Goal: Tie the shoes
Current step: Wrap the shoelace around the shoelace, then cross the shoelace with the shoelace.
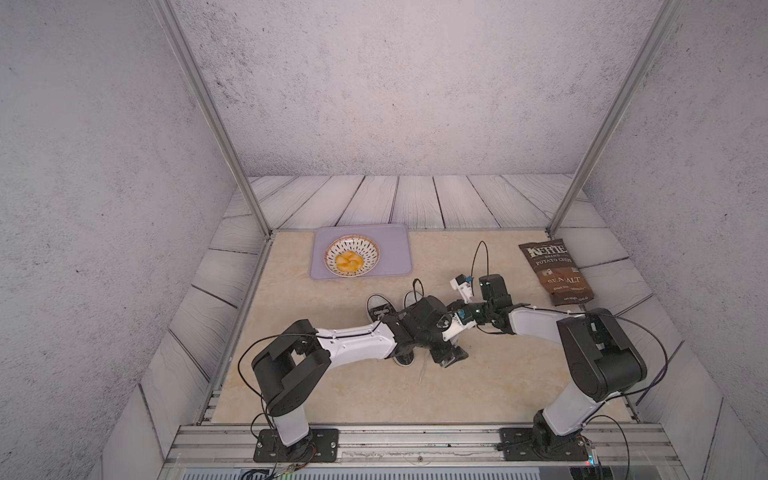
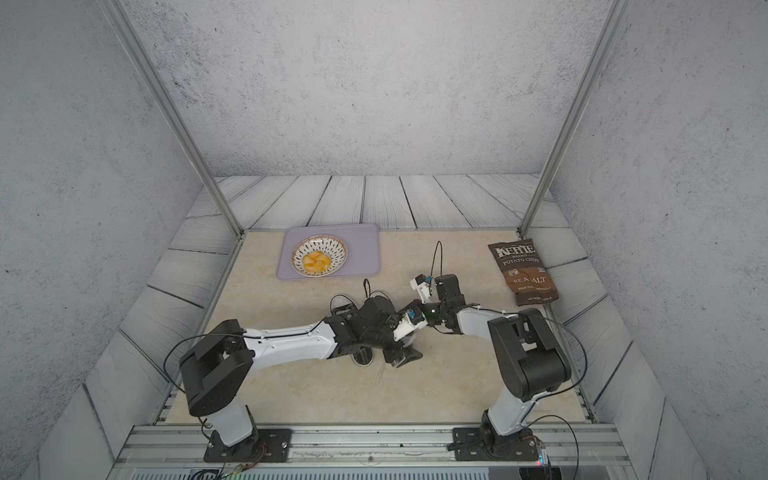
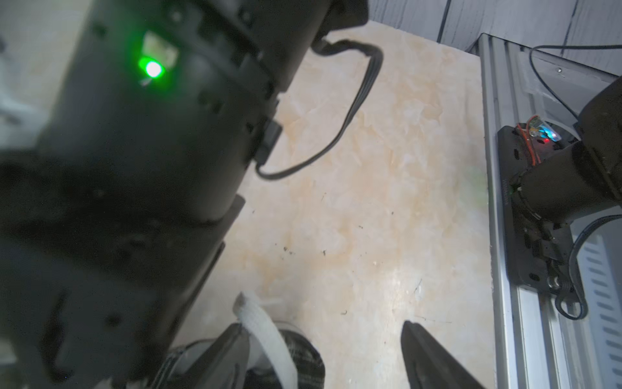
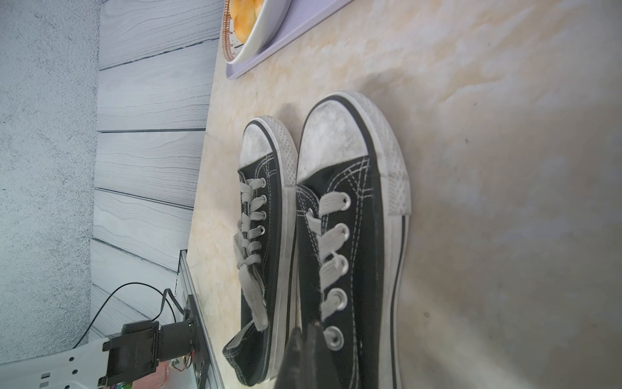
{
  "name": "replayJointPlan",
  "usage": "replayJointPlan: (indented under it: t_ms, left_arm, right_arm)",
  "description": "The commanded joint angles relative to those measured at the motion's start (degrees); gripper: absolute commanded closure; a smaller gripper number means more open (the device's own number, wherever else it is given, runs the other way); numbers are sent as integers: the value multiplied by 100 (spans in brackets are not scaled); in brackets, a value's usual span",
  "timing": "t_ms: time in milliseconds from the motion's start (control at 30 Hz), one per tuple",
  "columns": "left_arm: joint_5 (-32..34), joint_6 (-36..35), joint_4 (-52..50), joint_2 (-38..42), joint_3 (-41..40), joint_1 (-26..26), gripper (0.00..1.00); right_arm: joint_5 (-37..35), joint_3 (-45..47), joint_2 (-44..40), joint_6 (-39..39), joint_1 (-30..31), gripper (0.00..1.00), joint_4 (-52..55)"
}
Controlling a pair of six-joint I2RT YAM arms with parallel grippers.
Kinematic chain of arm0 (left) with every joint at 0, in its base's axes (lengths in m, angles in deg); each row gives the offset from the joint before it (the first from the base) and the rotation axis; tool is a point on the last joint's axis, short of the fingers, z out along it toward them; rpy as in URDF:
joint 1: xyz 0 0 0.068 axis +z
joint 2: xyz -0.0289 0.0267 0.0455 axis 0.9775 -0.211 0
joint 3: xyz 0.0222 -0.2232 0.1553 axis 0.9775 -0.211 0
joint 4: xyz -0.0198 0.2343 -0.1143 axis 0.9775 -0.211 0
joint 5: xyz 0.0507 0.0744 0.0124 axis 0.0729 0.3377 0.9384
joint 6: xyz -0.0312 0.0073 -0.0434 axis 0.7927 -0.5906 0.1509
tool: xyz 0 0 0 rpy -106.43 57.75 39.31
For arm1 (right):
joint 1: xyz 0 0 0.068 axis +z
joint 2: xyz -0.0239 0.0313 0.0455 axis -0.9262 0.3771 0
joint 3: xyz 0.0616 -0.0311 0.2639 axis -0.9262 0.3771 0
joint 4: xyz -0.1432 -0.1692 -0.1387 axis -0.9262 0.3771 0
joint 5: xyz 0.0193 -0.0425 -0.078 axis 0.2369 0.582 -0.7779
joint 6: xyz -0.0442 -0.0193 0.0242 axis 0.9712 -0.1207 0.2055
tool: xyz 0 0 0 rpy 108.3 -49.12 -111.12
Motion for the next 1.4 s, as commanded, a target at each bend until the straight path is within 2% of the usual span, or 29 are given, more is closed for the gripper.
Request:
replayJointPlan:
  t_ms: [0,67,167,233,300,467,533,633,867,1000,1100,1200,1233,1333,1367]
  left_arm:
    - [6,623,494,377,-355,428,29]
    - [-467,924,701,344,-511,847,38]
    - [-1604,949,648,37,-409,1327,40]
    - [-2137,862,456,-148,-230,1430,40]
    - [-2294,769,369,-225,-125,1415,41]
    - [-1352,837,424,-257,-152,1429,64]
    - [-955,875,471,-314,-153,1437,70]
    - [-569,939,599,-391,-149,1432,71]
    - [-702,959,693,-673,38,1432,72]
    - [-685,974,791,-729,57,1430,76]
    - [-685,975,852,-767,78,1434,84]
    - [-648,1019,919,-773,38,1438,96]
    - [-588,1050,959,-755,8,1433,99]
    - [-510,1109,1041,-663,-137,1445,100]
    - [-492,1137,1042,-643,-168,1447,100]
  right_arm:
    - [154,-100,45,160,-22,100,9]
    - [222,-79,-27,204,-22,100,25]
    - [254,-78,-102,276,-28,100,102]
    - [252,-81,-128,297,-24,100,146]
    - [246,-81,-137,301,-26,100,151]
    - [263,-59,-133,262,-17,100,101]
    - [303,-59,-146,245,-13,100,92]
    - [350,-72,-155,261,-23,100,113]
    - [418,-99,-155,264,-20,100,140]
    - [472,-108,-146,258,-24,100,140]
    - [520,-108,-136,274,-18,100,169]
    - [503,-108,-175,343,-24,100,269]
    - [429,-100,-225,398,-22,95,348]
    - [59,24,-559,633,-10,73,641]
    - [-81,80,-701,723,-7,69,760]
